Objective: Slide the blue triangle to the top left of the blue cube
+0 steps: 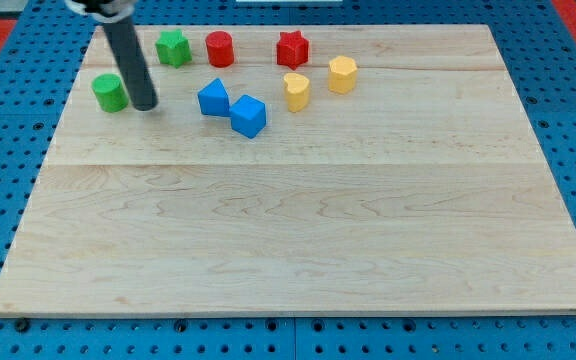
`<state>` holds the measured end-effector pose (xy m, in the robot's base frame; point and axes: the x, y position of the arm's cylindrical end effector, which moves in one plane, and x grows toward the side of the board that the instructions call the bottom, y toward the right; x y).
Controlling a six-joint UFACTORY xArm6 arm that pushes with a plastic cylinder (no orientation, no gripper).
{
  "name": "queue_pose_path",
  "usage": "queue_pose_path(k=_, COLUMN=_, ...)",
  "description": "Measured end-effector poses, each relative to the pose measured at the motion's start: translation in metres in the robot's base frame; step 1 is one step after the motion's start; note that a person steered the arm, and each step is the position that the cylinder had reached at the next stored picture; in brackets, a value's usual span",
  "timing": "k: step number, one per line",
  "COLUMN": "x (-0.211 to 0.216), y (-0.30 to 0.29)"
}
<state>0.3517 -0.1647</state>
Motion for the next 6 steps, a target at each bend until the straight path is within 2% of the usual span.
queue_pose_path(k=1, x=0.003, y=0.027)
queue_pose_path(k=3, x=0.011, y=0.041)
queue_pose_path(k=4, x=0.004, y=0.034)
queue_pose_path(k=5, x=-0.025, y=0.035)
queue_pose_path(k=6, x=0.037, y=0.019)
